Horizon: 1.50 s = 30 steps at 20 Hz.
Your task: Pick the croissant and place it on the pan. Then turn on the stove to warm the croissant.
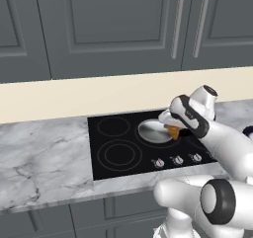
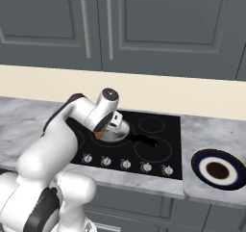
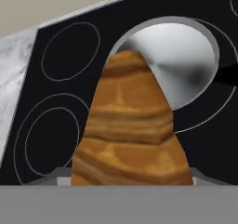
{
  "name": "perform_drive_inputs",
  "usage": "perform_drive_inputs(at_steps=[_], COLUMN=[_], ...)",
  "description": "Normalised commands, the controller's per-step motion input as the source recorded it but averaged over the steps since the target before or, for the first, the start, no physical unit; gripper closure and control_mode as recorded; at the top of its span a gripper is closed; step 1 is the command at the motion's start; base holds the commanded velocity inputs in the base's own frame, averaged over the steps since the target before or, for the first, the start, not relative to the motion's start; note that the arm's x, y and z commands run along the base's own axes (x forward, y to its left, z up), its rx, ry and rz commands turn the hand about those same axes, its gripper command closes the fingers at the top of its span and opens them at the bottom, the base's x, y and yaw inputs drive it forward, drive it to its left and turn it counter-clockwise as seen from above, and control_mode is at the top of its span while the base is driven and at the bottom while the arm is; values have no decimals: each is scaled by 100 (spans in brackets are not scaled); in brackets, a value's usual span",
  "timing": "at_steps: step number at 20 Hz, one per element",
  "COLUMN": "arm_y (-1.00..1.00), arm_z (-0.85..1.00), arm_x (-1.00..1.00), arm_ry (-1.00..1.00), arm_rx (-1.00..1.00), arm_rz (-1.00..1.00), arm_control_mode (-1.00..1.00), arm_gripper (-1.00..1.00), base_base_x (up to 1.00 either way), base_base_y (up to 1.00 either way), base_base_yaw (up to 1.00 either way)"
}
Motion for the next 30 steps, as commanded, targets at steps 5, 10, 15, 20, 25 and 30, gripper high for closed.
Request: perform_drive_inputs(at_steps=[5,10,15,20,25,30], arm_y=[0,0,0,0,0,0], arm_z=[-19,-15,-10,-13,-17,-21], arm_x=[28,25,23,25,26,24], arm_ry=[3,5,6,2,0,0], arm_rx=[0,0,0,0,0,0], arm_rz=[0,0,0,0,0,0], arm_control_mode=[-100,-100,-100,-100,-100,-100], arm_gripper=[100,100,100,100,100,100], base_base_x=[0,0,0,0,0,0], base_base_y=[0,0,0,0,0,0], base_base_yaw=[0,0,0,0,0,0])
